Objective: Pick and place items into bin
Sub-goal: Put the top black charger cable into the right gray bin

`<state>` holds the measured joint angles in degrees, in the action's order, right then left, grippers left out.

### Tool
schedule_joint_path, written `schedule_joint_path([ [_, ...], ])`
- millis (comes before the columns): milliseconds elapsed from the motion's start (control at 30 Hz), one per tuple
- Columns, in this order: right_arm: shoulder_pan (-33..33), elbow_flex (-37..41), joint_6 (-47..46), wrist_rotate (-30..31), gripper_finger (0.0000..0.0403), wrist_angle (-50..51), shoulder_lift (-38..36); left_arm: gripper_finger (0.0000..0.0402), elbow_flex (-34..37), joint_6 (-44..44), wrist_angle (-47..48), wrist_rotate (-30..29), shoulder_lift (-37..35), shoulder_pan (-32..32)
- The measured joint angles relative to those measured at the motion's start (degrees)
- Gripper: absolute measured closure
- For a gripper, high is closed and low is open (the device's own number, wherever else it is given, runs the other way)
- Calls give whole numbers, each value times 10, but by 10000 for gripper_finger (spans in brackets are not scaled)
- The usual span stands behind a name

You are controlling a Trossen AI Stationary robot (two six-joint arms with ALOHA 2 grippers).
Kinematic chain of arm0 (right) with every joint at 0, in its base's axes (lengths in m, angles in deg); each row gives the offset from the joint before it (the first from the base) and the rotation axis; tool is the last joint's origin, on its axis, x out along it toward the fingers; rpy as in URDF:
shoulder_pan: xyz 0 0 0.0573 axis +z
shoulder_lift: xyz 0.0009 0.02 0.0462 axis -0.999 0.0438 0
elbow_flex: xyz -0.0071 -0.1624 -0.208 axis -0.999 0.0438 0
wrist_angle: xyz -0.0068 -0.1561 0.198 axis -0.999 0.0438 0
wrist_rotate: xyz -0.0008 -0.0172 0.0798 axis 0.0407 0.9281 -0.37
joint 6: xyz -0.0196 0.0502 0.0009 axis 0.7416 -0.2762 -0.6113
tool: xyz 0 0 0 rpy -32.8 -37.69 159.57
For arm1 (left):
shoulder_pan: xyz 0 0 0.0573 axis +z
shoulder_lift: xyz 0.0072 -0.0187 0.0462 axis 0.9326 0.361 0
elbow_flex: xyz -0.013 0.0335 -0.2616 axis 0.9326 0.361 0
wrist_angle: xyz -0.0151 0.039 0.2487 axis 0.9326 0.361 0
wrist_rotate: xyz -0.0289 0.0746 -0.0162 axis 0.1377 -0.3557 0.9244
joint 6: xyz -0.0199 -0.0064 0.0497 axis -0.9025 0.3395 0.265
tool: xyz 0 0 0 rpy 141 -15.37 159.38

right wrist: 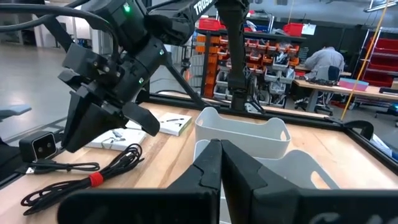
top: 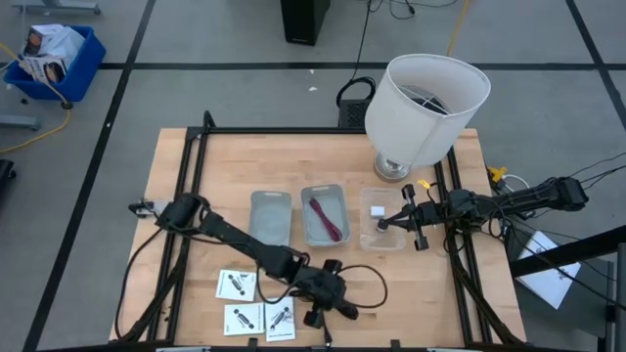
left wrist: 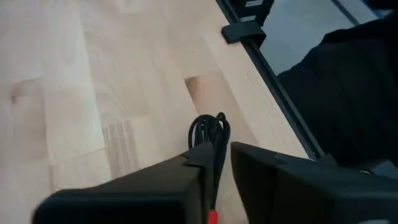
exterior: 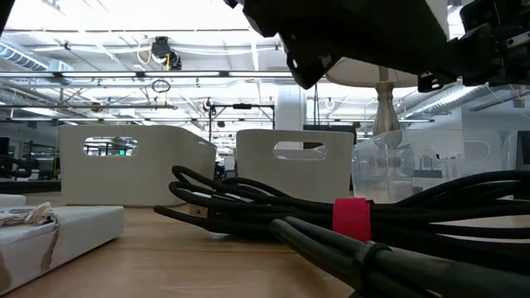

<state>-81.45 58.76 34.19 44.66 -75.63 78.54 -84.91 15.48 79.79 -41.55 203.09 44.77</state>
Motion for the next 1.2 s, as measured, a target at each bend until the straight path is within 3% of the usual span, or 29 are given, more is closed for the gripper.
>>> schedule_joint_path([
  [367, 0, 1, -1, -1, 401, -7, 0, 183, -1, -44, 5, -70, 8, -6],
  [633, 0, 1, -13, -4, 401, -4, 0, 119, -1, -77, -6, -45, 62, -12],
  [1000, 0, 1, -7, -4, 401, -7, 0, 143, -3, -42, 34, -34, 86, -14],
  [1100, 0, 1, -6, -4, 401, -8, 0, 177, -3, -36, 37, -33, 87, -13],
  [1200, 0, 1, -7, -4, 401, -8, 0, 243, -3, -37, 39, -34, 87, -12],
])
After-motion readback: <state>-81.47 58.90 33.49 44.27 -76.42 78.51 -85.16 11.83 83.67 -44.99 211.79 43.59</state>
